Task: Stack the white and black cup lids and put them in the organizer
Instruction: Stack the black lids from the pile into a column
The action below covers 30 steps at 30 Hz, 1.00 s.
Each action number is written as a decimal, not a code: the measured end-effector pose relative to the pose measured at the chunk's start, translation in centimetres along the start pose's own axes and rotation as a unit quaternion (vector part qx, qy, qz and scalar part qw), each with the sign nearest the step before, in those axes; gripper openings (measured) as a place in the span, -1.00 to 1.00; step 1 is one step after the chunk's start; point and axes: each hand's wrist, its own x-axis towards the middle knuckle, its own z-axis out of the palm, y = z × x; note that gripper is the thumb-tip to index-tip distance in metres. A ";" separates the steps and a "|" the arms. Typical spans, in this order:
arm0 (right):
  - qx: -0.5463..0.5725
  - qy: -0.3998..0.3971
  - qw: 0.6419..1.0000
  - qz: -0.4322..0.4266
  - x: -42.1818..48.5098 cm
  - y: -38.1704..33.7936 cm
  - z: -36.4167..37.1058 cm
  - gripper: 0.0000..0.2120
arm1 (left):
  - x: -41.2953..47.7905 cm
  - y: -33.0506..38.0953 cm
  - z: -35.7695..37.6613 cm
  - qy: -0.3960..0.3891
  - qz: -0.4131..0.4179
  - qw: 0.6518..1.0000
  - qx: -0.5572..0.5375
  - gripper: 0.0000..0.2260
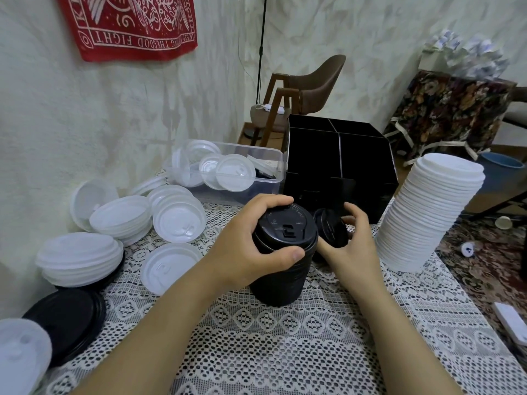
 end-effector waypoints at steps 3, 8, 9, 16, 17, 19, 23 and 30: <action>0.036 0.030 0.998 -0.034 -0.1 -0.6 -0.3 -0.24 | 0.0 0.0 0.0 0.000 -0.001 1.000 0.000 -0.37; 0.083 0.058 0.988 -0.117 -0.5 -2.0 -0.9 -0.46 | 0.0 -0.1 0.0 -0.003 -0.003 1.000 -0.002 -0.37; 0.096 0.058 0.985 -0.129 -0.6 -2.3 -1.0 -0.47 | 0.0 -0.1 0.0 -0.002 -0.003 1.000 -0.003 -0.37; 0.206 0.007 0.955 -0.212 -1.9 -4.7 -1.4 -0.52 | 0.1 -0.2 0.1 0.005 -0.009 1.000 -0.014 -0.32; 0.212 -0.010 0.952 -0.222 -2.2 -5.0 -1.2 -0.51 | 0.1 -0.3 0.1 0.009 -0.008 1.000 -0.017 -0.30; 0.211 -0.043 0.948 -0.233 -2.5 -5.5 -0.9 -0.52 | 0.2 -0.5 0.1 0.015 -0.006 1.000 -0.023 -0.25; 0.216 -0.092 0.942 -0.240 -2.8 -5.8 -0.3 -0.55 | 0.3 -0.8 0.1 0.021 -0.011 0.999 -0.041 -0.22; 0.201 -0.132 0.939 -0.246 -2.9 -5.8 0.6 -0.56 | 0.4 -1.2 -0.1 0.005 -0.016 0.999 -0.049 -0.15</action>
